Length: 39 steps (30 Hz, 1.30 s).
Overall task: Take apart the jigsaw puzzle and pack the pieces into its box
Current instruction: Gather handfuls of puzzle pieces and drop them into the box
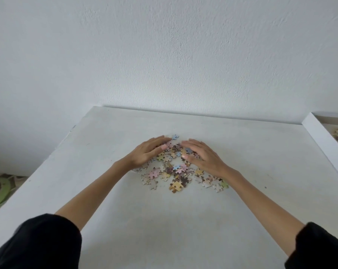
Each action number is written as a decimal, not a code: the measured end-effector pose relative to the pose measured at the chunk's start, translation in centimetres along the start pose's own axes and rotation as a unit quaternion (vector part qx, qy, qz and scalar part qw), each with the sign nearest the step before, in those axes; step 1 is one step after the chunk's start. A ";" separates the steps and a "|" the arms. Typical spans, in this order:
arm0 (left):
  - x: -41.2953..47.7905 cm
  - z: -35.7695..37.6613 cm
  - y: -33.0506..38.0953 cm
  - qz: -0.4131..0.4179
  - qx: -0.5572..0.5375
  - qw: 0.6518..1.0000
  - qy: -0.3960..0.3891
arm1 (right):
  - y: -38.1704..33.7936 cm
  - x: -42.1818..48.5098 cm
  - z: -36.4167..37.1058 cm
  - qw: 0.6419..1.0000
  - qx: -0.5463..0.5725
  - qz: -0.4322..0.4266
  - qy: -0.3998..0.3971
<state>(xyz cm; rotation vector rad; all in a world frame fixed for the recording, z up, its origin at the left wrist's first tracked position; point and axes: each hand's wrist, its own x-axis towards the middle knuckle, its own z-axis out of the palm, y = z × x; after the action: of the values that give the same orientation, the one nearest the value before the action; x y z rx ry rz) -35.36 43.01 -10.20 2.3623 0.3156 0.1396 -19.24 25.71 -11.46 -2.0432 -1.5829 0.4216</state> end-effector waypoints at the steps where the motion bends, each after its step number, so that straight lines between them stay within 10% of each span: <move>1: -0.1 -0.1 0.1 -0.006 -0.025 1.000 0.004 | -0.2 -0.1 -0.2 1.000 0.018 0.005 0.004; 17: -1.9 0.0 0.9 -0.041 -0.115 0.992 0.020 | -0.6 0.7 -0.5 1.000 0.010 -0.007 -0.012; 26: -7.6 0.0 -1.3 -0.011 0.177 0.984 -0.027 | 1.1 -7.2 -1.8 0.991 -0.109 0.002 -0.080; 39: -2.7 1.0 0.6 0.010 0.156 0.988 -0.018 | -0.9 -1.1 -0.4 0.989 -0.112 -0.023 -0.098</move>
<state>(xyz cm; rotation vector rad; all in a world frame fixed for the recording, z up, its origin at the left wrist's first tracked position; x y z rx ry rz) -37.64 41.15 -10.54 2.6750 0.3151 0.0610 -20.04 24.72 -10.70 -2.1822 -1.8648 0.4581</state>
